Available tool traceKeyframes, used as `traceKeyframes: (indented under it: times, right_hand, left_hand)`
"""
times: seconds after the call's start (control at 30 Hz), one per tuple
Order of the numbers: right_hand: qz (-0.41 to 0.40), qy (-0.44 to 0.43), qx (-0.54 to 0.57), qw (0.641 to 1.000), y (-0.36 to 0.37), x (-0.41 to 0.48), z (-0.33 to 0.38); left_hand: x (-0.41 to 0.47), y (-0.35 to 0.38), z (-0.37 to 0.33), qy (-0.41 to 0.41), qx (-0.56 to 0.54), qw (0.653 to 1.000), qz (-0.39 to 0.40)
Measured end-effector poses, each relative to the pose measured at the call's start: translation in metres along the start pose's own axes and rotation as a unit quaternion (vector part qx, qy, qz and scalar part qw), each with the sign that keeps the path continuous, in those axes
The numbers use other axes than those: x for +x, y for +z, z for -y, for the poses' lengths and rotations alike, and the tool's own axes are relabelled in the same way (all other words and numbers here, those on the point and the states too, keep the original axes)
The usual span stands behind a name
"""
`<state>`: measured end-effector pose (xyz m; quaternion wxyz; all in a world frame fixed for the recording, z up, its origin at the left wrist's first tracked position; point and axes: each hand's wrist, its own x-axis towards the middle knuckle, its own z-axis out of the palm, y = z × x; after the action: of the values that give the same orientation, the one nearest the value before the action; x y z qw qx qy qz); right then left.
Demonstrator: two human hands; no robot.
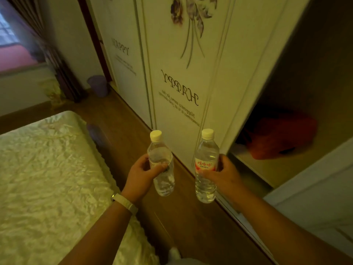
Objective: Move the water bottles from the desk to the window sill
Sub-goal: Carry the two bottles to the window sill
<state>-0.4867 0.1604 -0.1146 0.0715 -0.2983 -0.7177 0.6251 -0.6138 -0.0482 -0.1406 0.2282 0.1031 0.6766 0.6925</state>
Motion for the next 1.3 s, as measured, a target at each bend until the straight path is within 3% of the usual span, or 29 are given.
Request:
traceKeyframes:
  times: [0.33,0.77,1.3]
  right_hand:
    - [0.066,-0.039,0.000,0.997,0.060,0.113,0.050]
    - [0.218,-0.050,-0.004,0.975,0.128,0.299,0.091]
    - [0.294,-0.078,-0.009,0.952,0.187,0.449,0.165]
  left_hand:
    - [0.071,-0.052,-0.041,0.030,0.015,0.996,-0.085]
    - [0.195,-0.091,-0.067,-0.003,0.020,0.970,-0.243]
    - [0.314,-0.127,-0.115,0.035,-0.001,0.945,-0.324]
